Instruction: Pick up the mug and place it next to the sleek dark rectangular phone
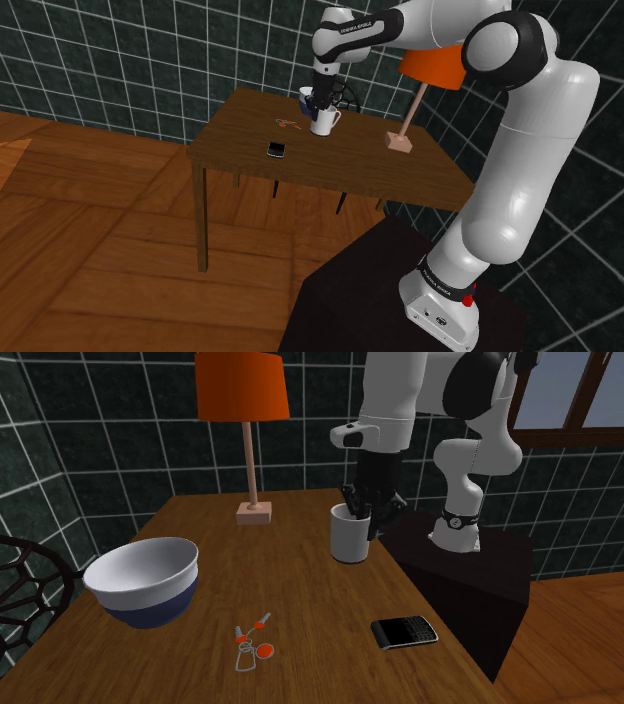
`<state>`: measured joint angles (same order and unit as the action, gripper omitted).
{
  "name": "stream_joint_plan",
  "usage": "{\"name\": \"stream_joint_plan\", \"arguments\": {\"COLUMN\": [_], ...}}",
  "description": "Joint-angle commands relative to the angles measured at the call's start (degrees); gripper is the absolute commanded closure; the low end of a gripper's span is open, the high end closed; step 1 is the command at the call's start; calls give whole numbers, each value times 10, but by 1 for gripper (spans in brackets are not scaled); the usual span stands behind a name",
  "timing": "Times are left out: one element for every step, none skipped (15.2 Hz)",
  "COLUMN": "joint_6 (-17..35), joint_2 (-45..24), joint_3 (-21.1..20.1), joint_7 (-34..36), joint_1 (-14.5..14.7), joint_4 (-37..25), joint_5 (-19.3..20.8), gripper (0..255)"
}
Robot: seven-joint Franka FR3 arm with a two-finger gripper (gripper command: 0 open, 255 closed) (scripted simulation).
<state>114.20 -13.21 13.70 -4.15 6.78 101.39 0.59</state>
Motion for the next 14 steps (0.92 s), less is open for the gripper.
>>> {"name": "stream_joint_plan", "arguments": {"joint_6": [16,23,30,37,44,51,58,64,71,78,85,91,97,97], "joint_2": [-4,-6,-9,-11,-14,-17,-20,-23,-26,-29,-32,-36,-39,-39], "joint_3": [0,0,-1,-1,-1,-1,-1,-2,-2,-2,-2,-3,-3,-3], "joint_7": [0,0,0,0,0,-1,-1,-1,-1,-1,-1,-2,-2,-2], "joint_1": [0,0,-1,-1,-1,-1,-1,-2,-2,-2,-2,-3,-3,-3], "joint_4": [12,16,21,25,30,34,38,42,46,49,53,56,59,59], "joint_5": [-1,-1,-2,-3,-3,-4,-5,-5,-6,-7,-8,-8,-9,-9], "gripper": [255,255,255,255,255,255,255,255,255,255,255,255,255,255]}}
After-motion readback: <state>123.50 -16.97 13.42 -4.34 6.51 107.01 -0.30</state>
